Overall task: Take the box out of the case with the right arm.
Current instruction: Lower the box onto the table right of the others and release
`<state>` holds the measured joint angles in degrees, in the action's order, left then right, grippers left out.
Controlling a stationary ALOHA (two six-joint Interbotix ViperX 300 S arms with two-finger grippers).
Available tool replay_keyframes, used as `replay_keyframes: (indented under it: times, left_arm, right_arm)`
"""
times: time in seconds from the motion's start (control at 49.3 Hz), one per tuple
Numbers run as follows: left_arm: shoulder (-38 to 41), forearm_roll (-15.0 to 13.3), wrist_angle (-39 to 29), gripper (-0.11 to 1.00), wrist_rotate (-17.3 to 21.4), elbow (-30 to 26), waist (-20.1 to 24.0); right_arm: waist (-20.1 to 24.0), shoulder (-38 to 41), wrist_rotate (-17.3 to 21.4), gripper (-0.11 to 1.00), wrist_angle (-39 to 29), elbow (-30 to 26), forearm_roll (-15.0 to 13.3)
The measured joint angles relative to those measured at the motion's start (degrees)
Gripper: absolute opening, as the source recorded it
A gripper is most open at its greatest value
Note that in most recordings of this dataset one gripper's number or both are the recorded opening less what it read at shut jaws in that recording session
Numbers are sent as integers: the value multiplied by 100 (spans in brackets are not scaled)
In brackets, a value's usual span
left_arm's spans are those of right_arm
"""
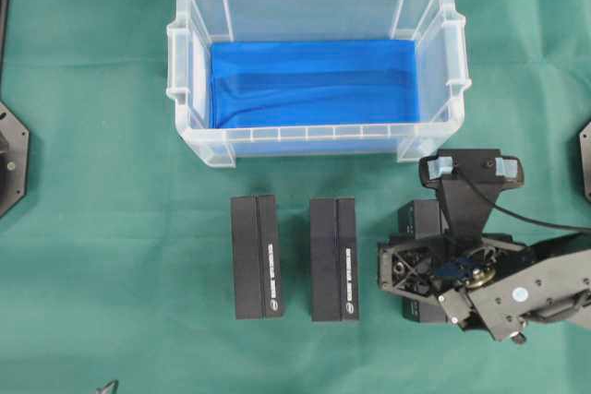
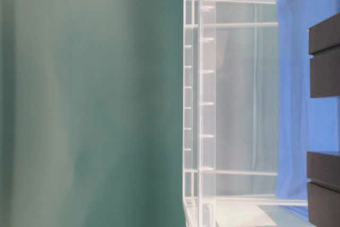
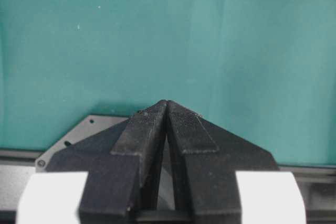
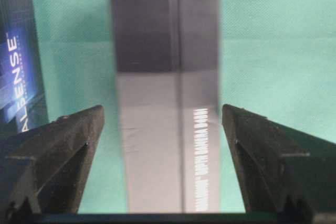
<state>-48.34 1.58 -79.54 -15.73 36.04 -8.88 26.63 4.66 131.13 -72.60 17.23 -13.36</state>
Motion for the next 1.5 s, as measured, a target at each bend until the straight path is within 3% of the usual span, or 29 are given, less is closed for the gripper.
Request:
replay_keyframes:
  times: [0.223,0.426,0.649,0.893,1.502]
  left_arm:
    - [0,9,0,0,9,9,0]
    - [0,9,0,0,9,9,0]
    - [-9,9,0,0,9,9,0]
    - [-18,0,0,0,9,9,0]
    - [-18,0,0,0,9,0,0]
  right_arm:
    - [-9,-97,-26,88,-97,-132,0]
    - [0,-378,-88,87,-800,-606,-167]
    - [-9,-598,-510,87,-1872,-1397,-510]
    - [-9,-624,-1011,87,-2654,-2153,-589]
    - [-53,-624,-1178,87,-2760,-2188,-563]
